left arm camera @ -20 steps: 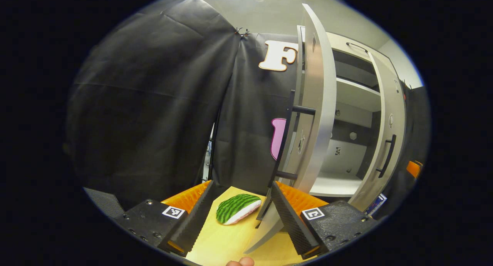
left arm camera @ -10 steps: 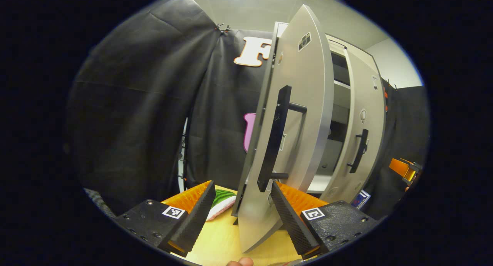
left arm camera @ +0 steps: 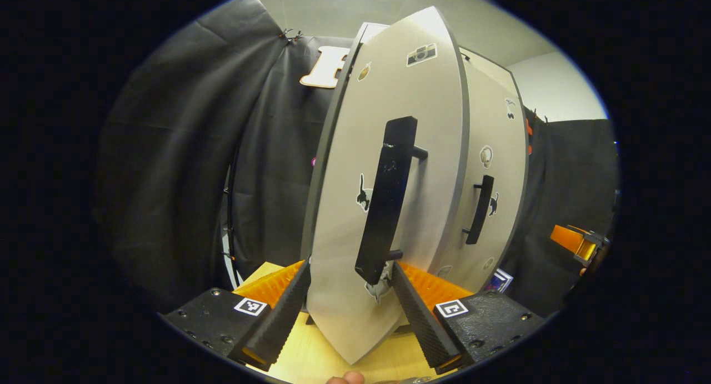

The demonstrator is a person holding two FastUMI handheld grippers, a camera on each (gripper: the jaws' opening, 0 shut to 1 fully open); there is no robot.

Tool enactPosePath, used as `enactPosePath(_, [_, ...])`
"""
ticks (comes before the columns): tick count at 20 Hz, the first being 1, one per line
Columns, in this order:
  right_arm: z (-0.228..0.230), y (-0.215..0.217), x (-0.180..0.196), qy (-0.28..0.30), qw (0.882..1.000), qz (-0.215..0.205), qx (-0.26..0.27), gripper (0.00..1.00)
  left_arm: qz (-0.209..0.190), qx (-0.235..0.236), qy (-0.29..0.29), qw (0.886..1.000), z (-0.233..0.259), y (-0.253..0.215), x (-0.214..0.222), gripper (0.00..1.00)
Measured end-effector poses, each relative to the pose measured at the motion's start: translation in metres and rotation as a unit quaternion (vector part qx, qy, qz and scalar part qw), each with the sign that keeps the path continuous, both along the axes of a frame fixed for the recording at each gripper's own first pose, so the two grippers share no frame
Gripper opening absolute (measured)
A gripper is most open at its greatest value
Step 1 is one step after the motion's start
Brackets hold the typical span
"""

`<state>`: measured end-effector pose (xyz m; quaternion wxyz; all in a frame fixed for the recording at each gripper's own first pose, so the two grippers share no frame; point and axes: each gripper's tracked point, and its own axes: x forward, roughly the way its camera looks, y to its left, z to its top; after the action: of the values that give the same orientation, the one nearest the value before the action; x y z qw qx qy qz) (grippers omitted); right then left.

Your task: Grasp the bottle in the cabinet with the left hand and place it on the coaster, then close the right door with the right hand and the left door with the left hand.

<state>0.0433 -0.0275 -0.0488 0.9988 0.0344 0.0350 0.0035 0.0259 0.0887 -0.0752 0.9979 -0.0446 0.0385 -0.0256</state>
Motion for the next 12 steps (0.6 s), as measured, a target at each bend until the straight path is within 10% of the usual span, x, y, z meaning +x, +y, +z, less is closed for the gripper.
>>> enactPosePath(12, [0.0, -0.011, -0.005, -0.004, 1.0, -0.012, 0.0, 0.93, -0.042, 0.008, 0.011, 0.999, -0.005, -0.033, 0.005, 0.97])
